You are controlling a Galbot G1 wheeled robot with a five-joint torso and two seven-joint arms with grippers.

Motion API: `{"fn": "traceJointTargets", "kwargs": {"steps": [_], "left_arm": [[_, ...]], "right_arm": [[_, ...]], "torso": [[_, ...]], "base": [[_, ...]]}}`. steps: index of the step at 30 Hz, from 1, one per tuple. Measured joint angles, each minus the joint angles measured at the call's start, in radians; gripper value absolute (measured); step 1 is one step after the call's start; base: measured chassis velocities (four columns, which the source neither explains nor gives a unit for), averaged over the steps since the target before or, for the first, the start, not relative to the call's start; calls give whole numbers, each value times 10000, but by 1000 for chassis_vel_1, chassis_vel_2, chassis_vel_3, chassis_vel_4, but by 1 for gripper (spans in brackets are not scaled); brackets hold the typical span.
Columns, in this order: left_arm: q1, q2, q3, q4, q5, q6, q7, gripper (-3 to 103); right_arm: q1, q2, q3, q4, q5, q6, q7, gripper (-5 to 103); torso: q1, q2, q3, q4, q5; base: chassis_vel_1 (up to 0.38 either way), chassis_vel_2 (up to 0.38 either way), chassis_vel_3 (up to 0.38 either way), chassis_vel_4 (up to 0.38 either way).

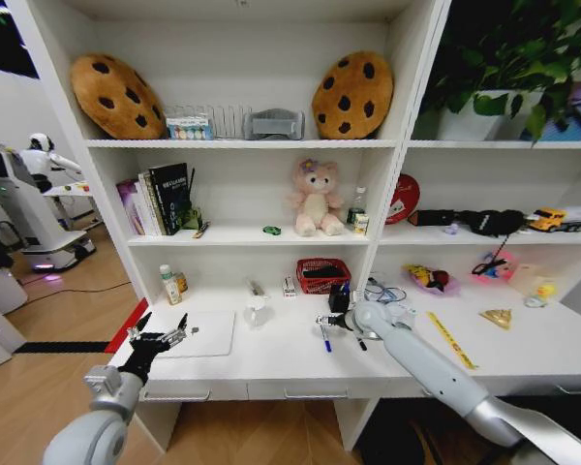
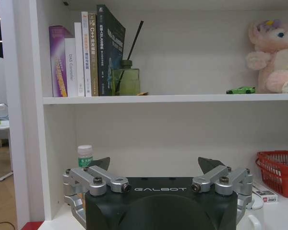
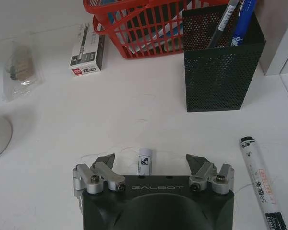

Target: Organize the objects on the table.

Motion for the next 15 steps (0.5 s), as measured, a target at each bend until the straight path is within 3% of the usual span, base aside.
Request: {"fn": "traceJointTargets", "kwargs": {"steps": [4,15], "left_arm": [[0,-1,0,0,0,0,0,100],[0,0,0,0,0,0,0,100]], "right_arm": [[123,26,-200,-90,2,3,0,79],[254,82,-559,-183,-20,7,-2,74]], "torso": [[0,0,0,-1,0],[-1,0,0,0,1]], "base": [[0,0,0,0],[0,0,0,0]]}}
